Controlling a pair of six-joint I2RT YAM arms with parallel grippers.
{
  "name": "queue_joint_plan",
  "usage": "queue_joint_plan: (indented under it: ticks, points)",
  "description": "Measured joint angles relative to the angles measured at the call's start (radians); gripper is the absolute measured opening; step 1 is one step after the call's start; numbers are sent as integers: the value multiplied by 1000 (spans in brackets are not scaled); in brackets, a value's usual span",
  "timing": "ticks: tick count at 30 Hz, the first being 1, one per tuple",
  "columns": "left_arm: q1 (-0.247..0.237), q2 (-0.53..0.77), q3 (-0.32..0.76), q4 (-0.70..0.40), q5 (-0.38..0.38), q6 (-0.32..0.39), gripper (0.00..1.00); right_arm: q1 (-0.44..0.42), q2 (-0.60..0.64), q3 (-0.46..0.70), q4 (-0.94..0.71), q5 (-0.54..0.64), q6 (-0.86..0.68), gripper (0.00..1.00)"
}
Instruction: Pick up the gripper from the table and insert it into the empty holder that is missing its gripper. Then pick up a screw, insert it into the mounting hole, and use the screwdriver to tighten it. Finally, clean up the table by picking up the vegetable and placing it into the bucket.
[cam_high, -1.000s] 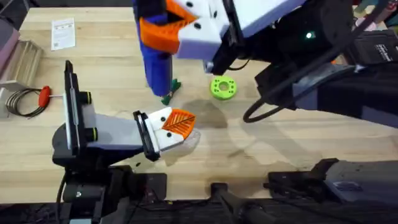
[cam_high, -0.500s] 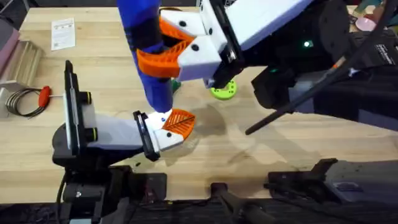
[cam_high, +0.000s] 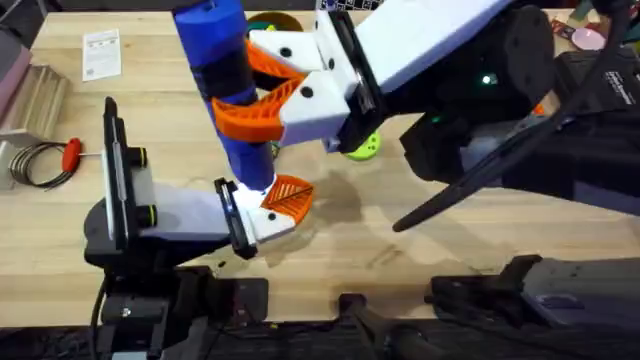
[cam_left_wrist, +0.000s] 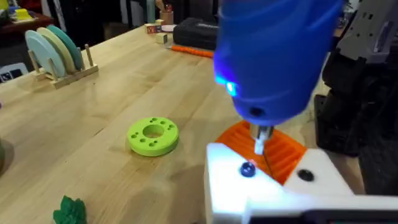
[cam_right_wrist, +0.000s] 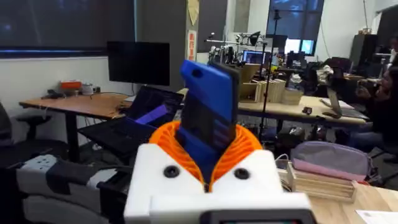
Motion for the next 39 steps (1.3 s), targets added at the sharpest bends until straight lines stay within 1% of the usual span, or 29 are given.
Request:
queue_joint_plan:
  ticks: [6,15,39]
  points:
    - [0,0,0,0,0,0,15,0,2,0,0,0,-9,20]
    - [0,0,0,0,0,0,15,0,41,0,0,0,-15,20]
    - [0,0,0,0,0,0,15,0,41,-1,0,-7,-21,20]
